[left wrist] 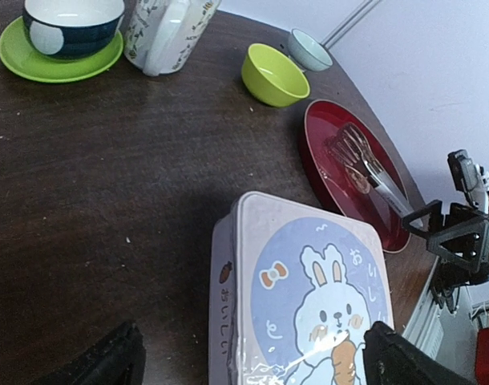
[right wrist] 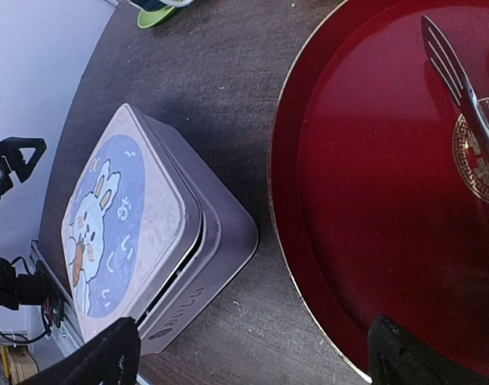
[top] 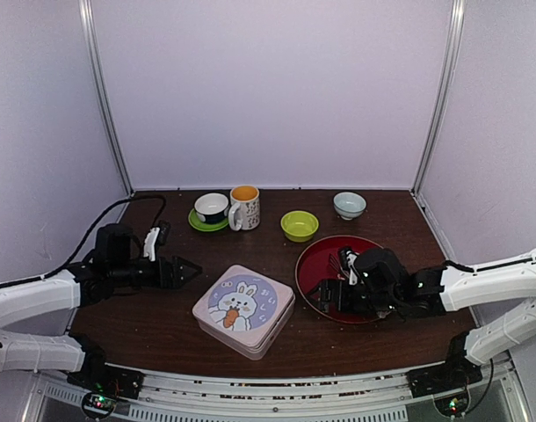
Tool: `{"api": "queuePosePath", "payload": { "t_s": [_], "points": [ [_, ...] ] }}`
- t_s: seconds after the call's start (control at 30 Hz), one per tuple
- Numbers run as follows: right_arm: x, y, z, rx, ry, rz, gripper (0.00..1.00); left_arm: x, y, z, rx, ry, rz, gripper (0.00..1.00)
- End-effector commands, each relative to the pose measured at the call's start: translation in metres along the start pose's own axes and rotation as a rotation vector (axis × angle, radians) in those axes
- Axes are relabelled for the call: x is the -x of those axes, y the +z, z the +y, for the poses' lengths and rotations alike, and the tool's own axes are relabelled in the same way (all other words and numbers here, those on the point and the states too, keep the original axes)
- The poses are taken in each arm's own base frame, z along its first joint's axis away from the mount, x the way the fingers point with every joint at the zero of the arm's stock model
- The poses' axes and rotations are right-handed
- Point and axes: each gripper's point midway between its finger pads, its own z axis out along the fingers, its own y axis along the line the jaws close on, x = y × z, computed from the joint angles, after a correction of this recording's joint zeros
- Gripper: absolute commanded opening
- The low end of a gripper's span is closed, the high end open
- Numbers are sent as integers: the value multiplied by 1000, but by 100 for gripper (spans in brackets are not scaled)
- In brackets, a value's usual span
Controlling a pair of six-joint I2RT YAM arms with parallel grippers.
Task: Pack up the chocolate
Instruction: Place the box lid on the packing box.
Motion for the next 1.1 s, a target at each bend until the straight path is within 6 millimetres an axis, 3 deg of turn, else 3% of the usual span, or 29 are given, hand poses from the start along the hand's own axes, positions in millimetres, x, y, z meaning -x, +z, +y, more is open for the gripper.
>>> {"api": "queuePosePath", "payload": {
  "t_s": [0.0,0.23,0.43,1.07],
  "points": [
    [3,6,9,-4,85,-19,100,18,0,0,-7,18,-69,97],
    [-7,24,46,61,153,2,100,4,20,7,8,60,110,79],
    [-9,33,54,57,129,24,100,-5,33,6,-36,48,167,70],
    [-20,50,71,115,179,83,100,-28,56,3,-80,9,263,60]
  ]
}}
